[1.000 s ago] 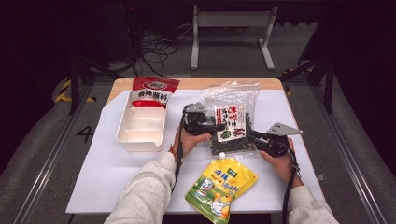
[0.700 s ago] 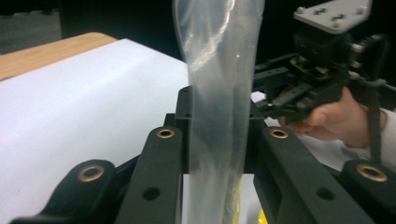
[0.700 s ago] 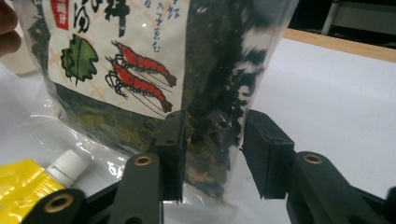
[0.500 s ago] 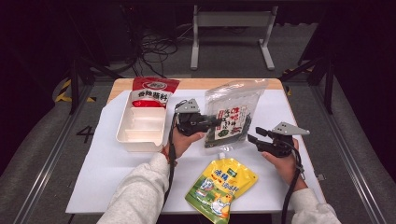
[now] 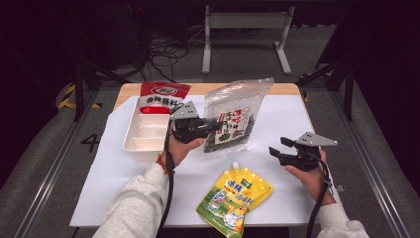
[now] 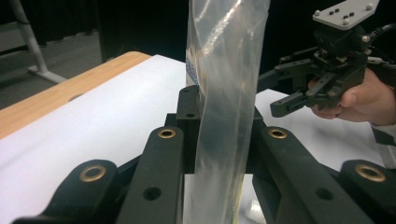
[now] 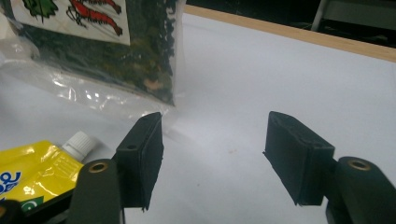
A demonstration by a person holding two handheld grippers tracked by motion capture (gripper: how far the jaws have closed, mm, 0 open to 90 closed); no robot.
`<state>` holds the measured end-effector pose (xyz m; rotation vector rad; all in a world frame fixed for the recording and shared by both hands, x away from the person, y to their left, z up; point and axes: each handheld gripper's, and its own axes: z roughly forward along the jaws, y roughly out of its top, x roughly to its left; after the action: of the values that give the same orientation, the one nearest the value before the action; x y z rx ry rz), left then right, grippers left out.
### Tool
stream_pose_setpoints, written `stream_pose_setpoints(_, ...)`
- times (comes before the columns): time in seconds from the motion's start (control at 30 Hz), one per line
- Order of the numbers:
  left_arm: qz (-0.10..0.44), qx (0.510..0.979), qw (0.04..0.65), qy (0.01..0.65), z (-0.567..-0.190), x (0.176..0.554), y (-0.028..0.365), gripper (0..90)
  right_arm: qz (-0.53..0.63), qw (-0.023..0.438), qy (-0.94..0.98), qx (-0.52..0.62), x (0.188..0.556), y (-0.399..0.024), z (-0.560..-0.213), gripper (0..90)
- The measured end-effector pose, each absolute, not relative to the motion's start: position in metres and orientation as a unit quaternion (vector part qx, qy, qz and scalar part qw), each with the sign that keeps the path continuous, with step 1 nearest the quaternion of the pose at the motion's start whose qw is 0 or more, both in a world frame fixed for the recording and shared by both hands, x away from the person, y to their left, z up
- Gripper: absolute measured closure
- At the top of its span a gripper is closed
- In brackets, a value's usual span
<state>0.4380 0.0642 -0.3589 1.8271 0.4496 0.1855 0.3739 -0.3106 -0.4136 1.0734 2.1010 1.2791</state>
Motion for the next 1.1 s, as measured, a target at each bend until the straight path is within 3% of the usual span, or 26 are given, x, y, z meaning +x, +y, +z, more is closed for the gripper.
stream_pose_setpoints(0.33,0.117,0.783,0.582,0.186,-0.338,0.426,0.092,77.9,0.453,0.225,0.781,0.368,0.362,-0.307,-0.413,36.3)
stream_pose_setpoints(1.1,0.202,0.750,0.585,0.233,-0.304,0.420,0.202,77.8,0.420,0.223,0.792,0.383,0.333,-0.318,-0.429,32.6)
